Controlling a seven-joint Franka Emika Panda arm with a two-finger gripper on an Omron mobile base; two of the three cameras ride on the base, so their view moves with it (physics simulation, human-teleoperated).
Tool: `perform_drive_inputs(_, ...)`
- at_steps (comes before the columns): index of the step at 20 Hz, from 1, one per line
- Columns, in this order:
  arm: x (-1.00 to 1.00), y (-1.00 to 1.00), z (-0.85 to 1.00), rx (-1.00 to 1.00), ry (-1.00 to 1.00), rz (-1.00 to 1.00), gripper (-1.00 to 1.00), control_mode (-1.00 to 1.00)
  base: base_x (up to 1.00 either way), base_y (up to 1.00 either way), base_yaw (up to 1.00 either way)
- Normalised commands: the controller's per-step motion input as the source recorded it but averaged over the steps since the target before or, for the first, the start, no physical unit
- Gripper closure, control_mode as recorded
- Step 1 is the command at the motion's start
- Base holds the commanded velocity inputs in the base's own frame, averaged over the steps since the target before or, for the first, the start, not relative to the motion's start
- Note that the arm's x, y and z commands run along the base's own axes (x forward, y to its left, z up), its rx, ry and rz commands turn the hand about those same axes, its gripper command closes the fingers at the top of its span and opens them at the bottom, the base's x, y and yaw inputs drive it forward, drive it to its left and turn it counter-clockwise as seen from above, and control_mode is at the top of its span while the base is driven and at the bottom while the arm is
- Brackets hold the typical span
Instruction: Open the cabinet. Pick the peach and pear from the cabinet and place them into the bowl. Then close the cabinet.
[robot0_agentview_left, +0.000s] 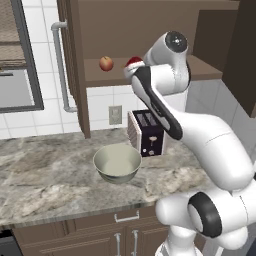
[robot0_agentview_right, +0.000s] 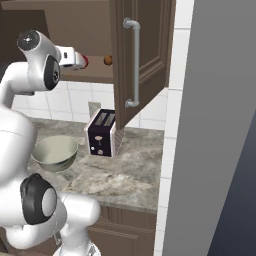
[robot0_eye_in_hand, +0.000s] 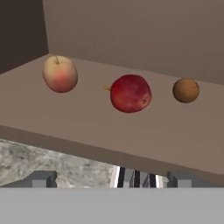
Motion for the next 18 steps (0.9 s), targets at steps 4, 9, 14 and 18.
perform_drive_inputs(4,0.41,-0.07,0.0,0.0,0.0,-0.02,-1.0,-1.0,0.0,0.0,0.0)
perform_drive_inputs(9,0.48,-0.13,0.0,0.0,0.0,0.0,-1.0,-1.0,0.0,0.0,0.0)
perform_drive_inputs(14,0.51,-0.07,0.0,0.0,0.0,0.0,-1.0,-1.0,0.0,0.0,0.0)
perform_drive_inputs(18,0.54,0.0,-0.02,0.0,0.0,0.0,-1.0,-1.0,0.0,0.0,0.0)
